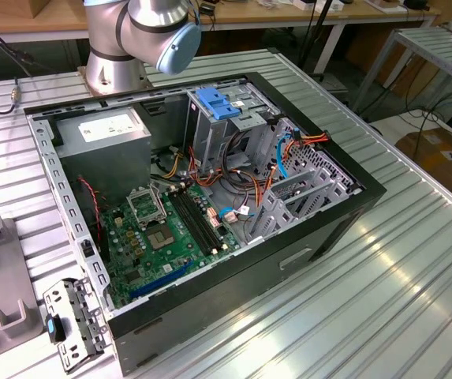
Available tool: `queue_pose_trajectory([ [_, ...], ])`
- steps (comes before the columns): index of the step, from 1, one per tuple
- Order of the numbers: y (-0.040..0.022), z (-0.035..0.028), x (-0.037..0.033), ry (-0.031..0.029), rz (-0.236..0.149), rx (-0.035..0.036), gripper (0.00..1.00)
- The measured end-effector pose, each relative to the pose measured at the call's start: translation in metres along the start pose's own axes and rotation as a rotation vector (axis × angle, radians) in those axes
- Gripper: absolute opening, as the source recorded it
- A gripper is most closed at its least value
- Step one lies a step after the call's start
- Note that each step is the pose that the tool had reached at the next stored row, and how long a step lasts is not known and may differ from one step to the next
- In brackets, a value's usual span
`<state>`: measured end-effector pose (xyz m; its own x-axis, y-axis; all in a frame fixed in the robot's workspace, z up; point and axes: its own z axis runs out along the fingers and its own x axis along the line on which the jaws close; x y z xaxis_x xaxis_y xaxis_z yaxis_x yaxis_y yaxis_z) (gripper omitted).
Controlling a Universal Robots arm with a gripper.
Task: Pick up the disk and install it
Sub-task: 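Pick up the disk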
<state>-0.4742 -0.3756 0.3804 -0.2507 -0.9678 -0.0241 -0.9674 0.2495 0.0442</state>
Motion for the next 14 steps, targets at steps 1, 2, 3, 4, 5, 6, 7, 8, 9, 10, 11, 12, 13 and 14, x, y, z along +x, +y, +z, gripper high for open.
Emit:
queue_pose_trajectory([
  [1,0.0000,0.0000,0.0000,0.0006,-0.013,-0.0003,0.11],
  [2,0.0000,0.0000,0.0000,0.0012,-0.026,-0.0006,0.11],
  [3,0.0000,0.0000,0.0000,0.0017,-0.038,-0.0009,0.11],
  [4,0.0000,0.0000,0.0000,0.0022,-0.050,-0.0011,0.11],
  [5,0.0000,0.0000,0.0000,0.0027,-0.060,-0.0014,0.11],
  [6,0.0000,0.0000,0.0000,0.0032,-0.071,-0.0017,0.11],
  [7,0.0000,0.0001,0.0000,0.0037,-0.085,-0.0019,0.11],
  [8,0.0000,0.0001,0.0000,0.0041,-0.095,-0.0022,0.11],
  [9,0.0000,0.0001,0.0000,0.0047,-0.107,-0.0024,0.11],
  [10,0.0000,0.0001,0.0000,0.0051,-0.116,-0.0027,0.11],
  [11,0.0000,0.0001,0.0000,0.0057,-0.130,-0.0030,0.11],
  [12,0.0000,0.0001,0.0000,0.0061,-0.140,-0.0032,0.11],
  [13,0.0000,0.0001,0.0000,0.0066,-0.151,-0.0035,0.11],
  [14,0.0000,0.0001,0.0000,0.0071,-0.160,-0.0037,0.11],
])
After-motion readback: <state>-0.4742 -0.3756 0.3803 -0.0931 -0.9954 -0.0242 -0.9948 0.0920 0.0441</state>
